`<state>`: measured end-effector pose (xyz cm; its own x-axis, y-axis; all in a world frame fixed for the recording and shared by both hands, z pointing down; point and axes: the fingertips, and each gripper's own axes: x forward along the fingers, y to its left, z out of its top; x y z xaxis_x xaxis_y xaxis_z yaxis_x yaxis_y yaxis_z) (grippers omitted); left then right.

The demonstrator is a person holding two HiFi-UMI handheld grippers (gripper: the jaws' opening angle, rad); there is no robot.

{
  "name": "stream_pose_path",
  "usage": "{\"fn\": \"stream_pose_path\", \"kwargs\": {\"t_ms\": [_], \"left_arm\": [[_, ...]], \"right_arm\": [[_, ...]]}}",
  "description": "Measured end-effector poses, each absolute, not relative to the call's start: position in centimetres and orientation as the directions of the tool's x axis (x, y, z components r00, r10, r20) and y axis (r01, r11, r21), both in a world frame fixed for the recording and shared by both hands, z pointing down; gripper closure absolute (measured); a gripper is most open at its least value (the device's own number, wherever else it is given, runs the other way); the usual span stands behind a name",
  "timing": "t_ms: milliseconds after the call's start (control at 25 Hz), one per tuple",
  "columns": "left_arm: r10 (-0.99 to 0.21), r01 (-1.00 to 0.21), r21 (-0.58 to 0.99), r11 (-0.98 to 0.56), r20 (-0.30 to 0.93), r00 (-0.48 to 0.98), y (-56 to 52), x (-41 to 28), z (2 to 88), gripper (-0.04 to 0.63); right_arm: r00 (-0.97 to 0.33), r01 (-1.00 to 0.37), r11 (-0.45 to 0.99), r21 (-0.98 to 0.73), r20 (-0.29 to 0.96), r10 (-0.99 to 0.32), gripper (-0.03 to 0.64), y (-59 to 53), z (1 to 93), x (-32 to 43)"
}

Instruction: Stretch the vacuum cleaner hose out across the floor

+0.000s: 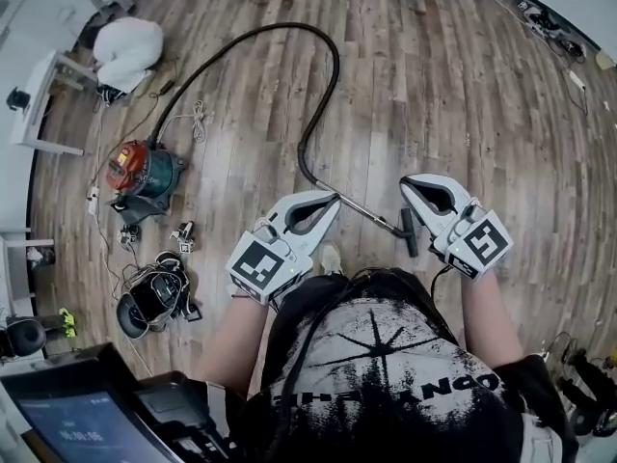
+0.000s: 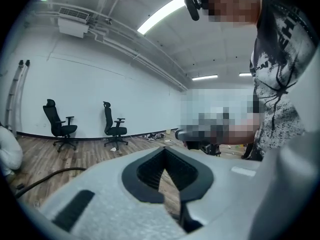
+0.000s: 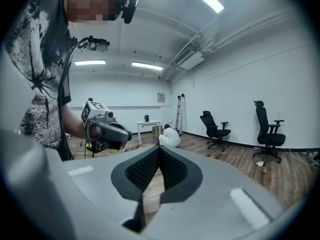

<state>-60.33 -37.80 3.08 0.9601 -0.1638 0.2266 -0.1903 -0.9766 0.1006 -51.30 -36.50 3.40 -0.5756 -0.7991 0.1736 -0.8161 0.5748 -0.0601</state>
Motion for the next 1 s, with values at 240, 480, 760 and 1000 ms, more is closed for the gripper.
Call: {"fn": "stream_pose_path", "kwargs": {"t_ms": [240,480,760,1000], "left_arm": [[-0.261,-0.297,0.141,-0.945,0.23,0.938,-34.9,-58.4,3.2,0.594],[-0.336,-0.377,0.134,-0.917,0.255,0.907,-33.6,-57.1,2.4,0.594],[-0.364,-0.402,0.125,-0.907,0.247,0.898,-34.0,-59.5,5.3,0.594],[-0.352,-0.389,0.14,-0.911,0.229,0.907,-40.7,-61.2,6.0,0.594]], "right_arm": [[-0.634,-0.772,0.631,-0.079,0.168,-0.755,0.611,-34.2,3.0,-48.9],[-0.675,-0.737,0.661,-0.145,0.21,-0.707,0.61,-33.3,6.2,-47.1],[-0.72,-0.681,0.719,-0.137,0.301,-0.625,0.607,-34.8,11.1,-51.1],[-0.676,-0.713,0.683,-0.157,0.412,-0.611,0.594,-40.1,14.4,-52.7]]}}
